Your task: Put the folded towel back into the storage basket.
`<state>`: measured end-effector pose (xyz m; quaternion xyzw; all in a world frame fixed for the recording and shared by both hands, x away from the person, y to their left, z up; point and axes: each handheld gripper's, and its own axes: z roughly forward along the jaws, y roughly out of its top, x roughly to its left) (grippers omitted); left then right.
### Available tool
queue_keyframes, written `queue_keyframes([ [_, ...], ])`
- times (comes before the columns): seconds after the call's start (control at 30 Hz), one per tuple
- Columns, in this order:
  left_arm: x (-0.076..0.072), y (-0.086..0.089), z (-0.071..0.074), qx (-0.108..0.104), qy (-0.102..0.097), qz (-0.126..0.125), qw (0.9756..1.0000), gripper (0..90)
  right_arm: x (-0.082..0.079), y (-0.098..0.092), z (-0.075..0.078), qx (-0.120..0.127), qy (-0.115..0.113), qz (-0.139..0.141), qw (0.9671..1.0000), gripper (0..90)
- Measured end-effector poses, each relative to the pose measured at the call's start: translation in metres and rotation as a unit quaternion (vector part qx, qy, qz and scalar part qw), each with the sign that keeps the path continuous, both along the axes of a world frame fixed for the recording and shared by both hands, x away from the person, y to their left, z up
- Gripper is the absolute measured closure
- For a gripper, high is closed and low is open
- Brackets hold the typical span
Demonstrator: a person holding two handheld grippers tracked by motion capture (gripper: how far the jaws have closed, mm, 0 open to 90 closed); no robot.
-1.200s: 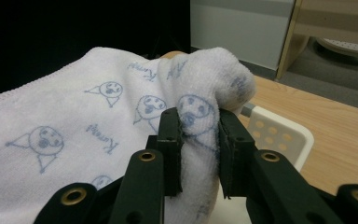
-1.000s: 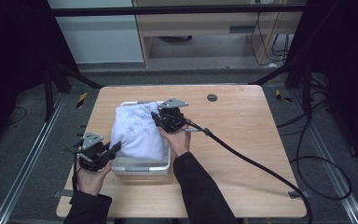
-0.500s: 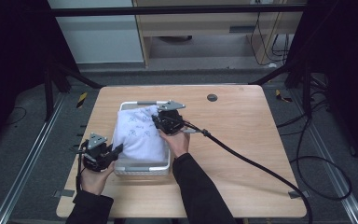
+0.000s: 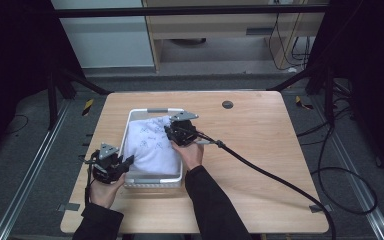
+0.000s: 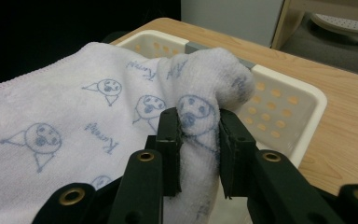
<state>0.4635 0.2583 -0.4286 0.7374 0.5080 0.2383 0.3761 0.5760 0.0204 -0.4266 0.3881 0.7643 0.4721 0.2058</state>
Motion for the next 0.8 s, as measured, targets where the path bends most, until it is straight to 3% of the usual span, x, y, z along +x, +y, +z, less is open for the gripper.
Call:
queue_keyframes([
  [0.37, 0.005, -0.003, -0.007, 0.013, 0.018, 0.006, 0.9997, 70.8, 0.005, 0.004, -0.014, -0.012, 0.01, -0.001, 0.9999, 70.9],
  [0.47, 0.006, -0.003, -0.009, 0.018, 0.022, 0.013, 0.9995, 67.0, 0.005, 0.005, -0.017, -0.019, 0.012, 0.001, 0.9997, 68.4],
  [0.63, 0.005, 0.002, -0.006, 0.014, 0.008, 0.027, 0.9995, 57.4, 0.006, 0.003, -0.021, -0.049, 0.011, 0.001, 0.9988, 60.9],
  [0.8, 0.002, 0.004, -0.002, 0.008, -0.001, 0.03, 0.9995, 56.0, 0.004, -0.003, -0.015, -0.039, -0.004, -0.007, 0.9992, 57.4],
])
